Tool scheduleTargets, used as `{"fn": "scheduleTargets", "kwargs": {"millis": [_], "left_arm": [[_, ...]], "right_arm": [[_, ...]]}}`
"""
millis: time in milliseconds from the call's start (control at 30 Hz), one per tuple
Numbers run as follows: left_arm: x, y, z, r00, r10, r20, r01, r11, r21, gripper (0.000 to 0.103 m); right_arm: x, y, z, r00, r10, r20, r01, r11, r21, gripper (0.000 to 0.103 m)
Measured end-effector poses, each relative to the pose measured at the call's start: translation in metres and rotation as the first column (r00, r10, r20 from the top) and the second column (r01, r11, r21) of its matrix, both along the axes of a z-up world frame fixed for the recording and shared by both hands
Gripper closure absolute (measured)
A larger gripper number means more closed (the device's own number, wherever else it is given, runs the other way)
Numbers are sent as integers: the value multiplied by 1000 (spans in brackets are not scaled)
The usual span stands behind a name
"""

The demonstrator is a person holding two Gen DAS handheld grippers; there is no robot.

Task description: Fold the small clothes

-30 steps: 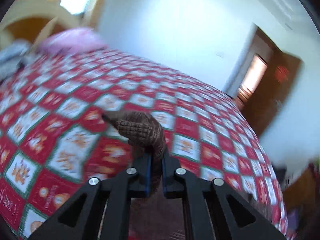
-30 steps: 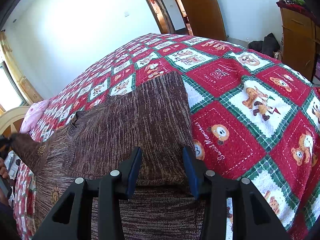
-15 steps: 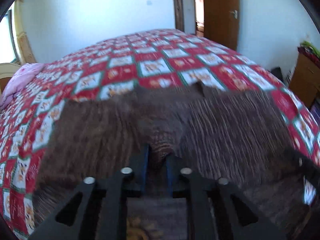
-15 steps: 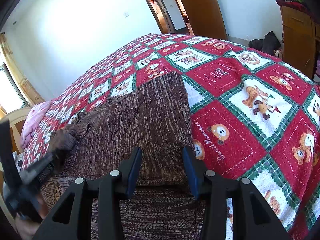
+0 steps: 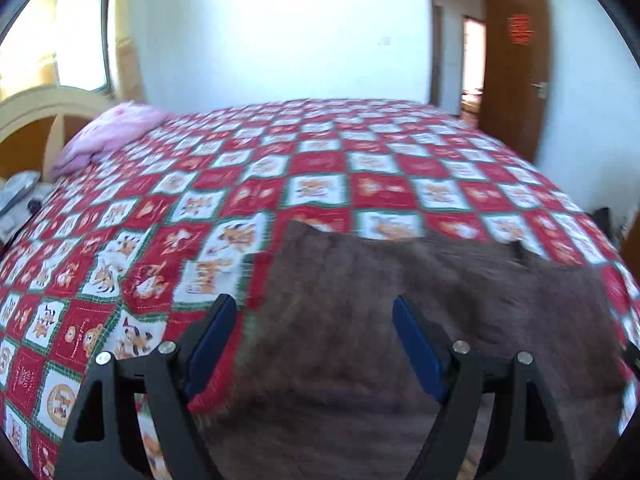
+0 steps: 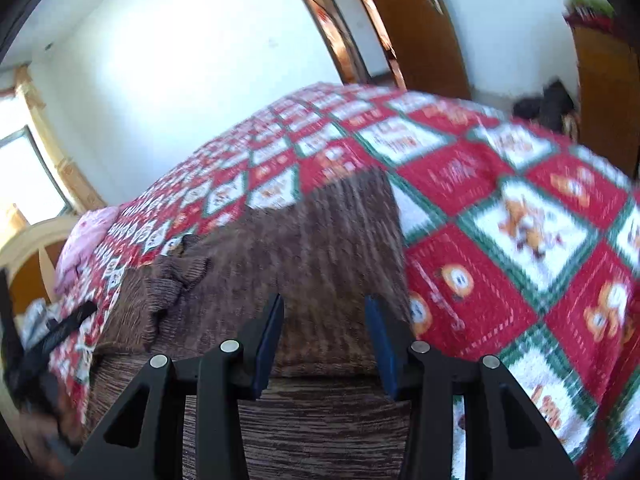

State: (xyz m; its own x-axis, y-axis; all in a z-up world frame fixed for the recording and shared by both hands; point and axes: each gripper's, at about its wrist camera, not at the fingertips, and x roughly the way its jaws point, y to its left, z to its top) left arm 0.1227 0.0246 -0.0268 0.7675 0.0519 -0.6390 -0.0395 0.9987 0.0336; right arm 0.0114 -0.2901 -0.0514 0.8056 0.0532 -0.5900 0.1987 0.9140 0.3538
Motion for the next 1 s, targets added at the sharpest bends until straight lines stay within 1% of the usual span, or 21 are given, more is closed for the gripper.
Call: {"fn": "scheduleTargets", "kwargs": {"millis": [33,100,167,200,267,300,333,367,400,467,533,600,667,700,733,767,833,867,933,1000], "left_arm": [[11,2,-10,998,19,-53,-17,1000,23,21],[22,5,-32,988,59,-144,-51,997,57,26],[13,12,-46,983,79,-166,-72,996,49,24],[5,17,-47,985,80,-156,-78,997,21,23],[-4,30,-47,982,104,-159,-113,992,-48,15],[-5,40,-49,977,131,-171,-146,986,-79,8],[-4,48,-53,971,147,-189,-172,977,-124,5],[-3,54,-54,970,146,-196,-180,969,-167,5],[-3,53,-55,970,146,-194,-179,970,-165,5],[-2,45,-55,970,155,-189,-178,977,-115,4],[-1,38,-56,969,162,-188,-180,981,-80,2],[2,43,-58,967,165,-193,-185,979,-91,1],[2,47,-59,968,160,-195,-185,976,-118,0],[1,49,-59,968,158,-194,-184,975,-122,0],[2,49,-59,968,158,-194,-183,976,-121,0],[2,49,-59,968,158,-195,-183,976,-118,0],[2,49,-58,968,158,-195,-183,976,-115,0],[2,48,-58,968,158,-195,-183,976,-117,0],[3,48,-59,968,157,-196,-183,976,-119,0],[3,47,-59,968,158,-195,-183,976,-118,0]], "right_arm": [[-1,7,5,1000,18,16,-18,1000,-15,59],[2,16,8,998,60,8,-60,998,4,59],[9,33,8,991,136,-13,-136,990,46,59],[14,46,10,984,180,-19,-179,983,47,59],[24,72,13,969,247,-27,-247,969,23,59],[31,87,15,959,283,-29,-283,959,15,59],[37,98,18,954,300,-29,-300,954,9,59],[45,110,22,949,314,-23,-314,950,2,59],[51,120,25,945,326,-14,-326,945,-3,59],[68,140,30,941,339,-5,-339,941,-17,59],[87,158,24,937,346,-54,-347,937,-25,59],[102,172,10,928,358,-102,-362,932,-20,59],[110,179,-4,924,343,-169,-357,932,-59,59],[108,174,-11,930,311,-198,-333,938,-92,59],[108,169,-13,935,285,-209,-311,945,-103,59],[107,155,-19,943,238,-232,-265,960,-92,59],[100,129,-21,947,229,-226,-237,971,-10,61],[93,116,-20,949,218,-229,-223,975,4,61],[83,109,-15,951,185,-248,-206,977,-61,61],[75,100,-8,959,134,-249,-163,981,-101,60]]}}
